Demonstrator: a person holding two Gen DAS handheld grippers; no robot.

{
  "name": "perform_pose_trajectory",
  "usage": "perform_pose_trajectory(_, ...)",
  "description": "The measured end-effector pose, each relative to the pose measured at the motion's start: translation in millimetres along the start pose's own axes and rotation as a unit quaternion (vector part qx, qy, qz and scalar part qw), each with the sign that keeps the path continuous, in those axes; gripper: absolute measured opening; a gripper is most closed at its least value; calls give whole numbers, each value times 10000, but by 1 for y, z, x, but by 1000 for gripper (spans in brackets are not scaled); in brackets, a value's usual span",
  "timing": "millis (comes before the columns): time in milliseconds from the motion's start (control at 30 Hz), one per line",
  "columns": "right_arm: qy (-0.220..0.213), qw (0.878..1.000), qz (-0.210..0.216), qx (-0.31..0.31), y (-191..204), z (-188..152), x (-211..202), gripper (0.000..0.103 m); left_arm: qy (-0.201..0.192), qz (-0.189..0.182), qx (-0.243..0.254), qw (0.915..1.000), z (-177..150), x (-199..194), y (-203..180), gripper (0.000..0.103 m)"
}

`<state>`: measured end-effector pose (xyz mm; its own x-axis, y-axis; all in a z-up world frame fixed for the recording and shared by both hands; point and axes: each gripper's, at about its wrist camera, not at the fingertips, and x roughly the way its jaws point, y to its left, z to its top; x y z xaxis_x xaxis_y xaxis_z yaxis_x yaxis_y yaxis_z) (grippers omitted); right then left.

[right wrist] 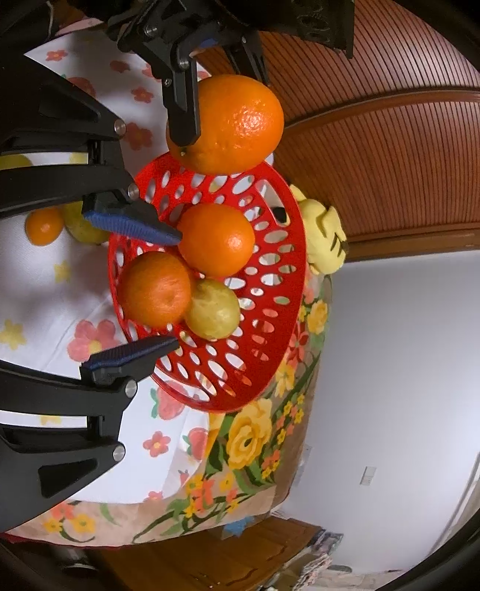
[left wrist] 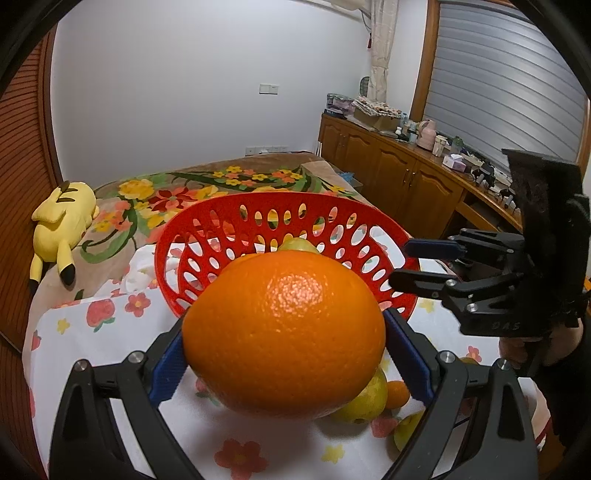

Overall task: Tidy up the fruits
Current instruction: 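Carry the tangerine with the right tool and release it into the red basket, then lower the large orange into the red basket and open the left tool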

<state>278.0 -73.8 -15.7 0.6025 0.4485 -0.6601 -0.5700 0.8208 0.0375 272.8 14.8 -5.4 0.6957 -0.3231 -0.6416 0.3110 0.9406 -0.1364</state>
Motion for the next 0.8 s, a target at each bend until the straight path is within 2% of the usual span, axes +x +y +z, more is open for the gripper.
perform_pose_trajectory(500, -232, 9994, -122, 237, -21, -9, -27, 57, 243, 158, 141, 9995, 10, 30, -17, 95)
perform_pose_trajectory(600, -274, 9993, -100, 234, -20, -12, -32, 57, 212, 111, 35, 9997, 10, 33, -15, 95)
perform_pose_trajectory(800, -367, 9991, -74, 211, -18, -15, -40, 58, 382, 272, 154, 9988, 9, 46, -22, 95)
